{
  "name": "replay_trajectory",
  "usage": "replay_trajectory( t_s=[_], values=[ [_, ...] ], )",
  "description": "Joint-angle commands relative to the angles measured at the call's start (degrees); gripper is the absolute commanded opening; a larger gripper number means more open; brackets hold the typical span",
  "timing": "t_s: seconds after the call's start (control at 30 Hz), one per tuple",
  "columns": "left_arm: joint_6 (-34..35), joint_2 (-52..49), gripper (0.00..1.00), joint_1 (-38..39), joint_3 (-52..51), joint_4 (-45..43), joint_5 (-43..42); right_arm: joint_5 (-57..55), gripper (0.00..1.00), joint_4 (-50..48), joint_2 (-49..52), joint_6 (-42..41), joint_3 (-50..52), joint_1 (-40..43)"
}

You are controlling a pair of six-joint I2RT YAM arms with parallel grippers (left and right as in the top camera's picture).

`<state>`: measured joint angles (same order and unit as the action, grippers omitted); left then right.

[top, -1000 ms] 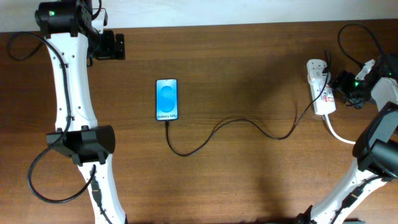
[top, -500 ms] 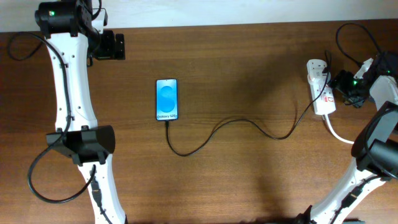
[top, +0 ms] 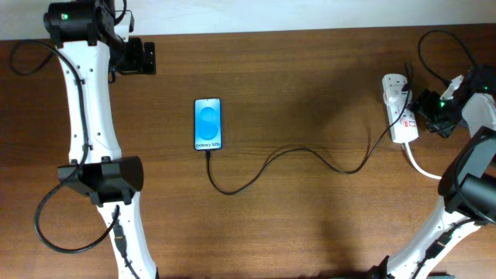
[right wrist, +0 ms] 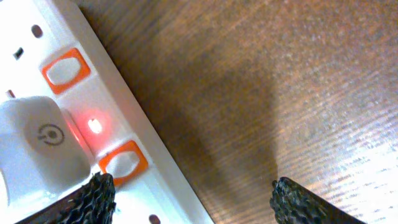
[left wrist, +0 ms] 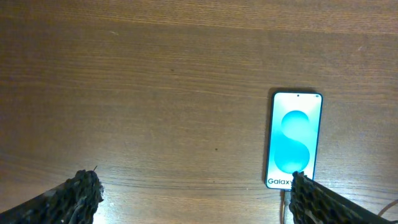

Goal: Plug charger to phone and switch on socket

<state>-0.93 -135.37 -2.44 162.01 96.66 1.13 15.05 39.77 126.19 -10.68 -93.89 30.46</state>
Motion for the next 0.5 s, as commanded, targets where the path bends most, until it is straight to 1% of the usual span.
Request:
replay_trajectory(
  t_s=[0.0, 0.1, 0.33, 0.47],
  values=[
    [-0.87, 0.07, 0.99, -0.35, 0.24, 0.07, 0.63, -0.74, 0.87, 1.18, -4.48, -0.7, -2.62, 2.23],
    [-0.87, 0.07, 0.99, -0.35, 0.24, 0.07, 0.61, -0.72, 0.89, 2.12, -8.7, -0.72, -3.54, 3.45],
    [-0.85, 0.07, 0.99, -0.35, 0.24, 0.07, 0.61, 0.2, 0.9, 6.67, -20.55, -0.68, -3.54, 3.26],
    [-0.87, 0.07, 0.99, -0.35, 0.24, 0.07, 0.63, 8.96, 0.91, 10.69, -31.15, 3.04, -3.54, 3.21]
  ],
)
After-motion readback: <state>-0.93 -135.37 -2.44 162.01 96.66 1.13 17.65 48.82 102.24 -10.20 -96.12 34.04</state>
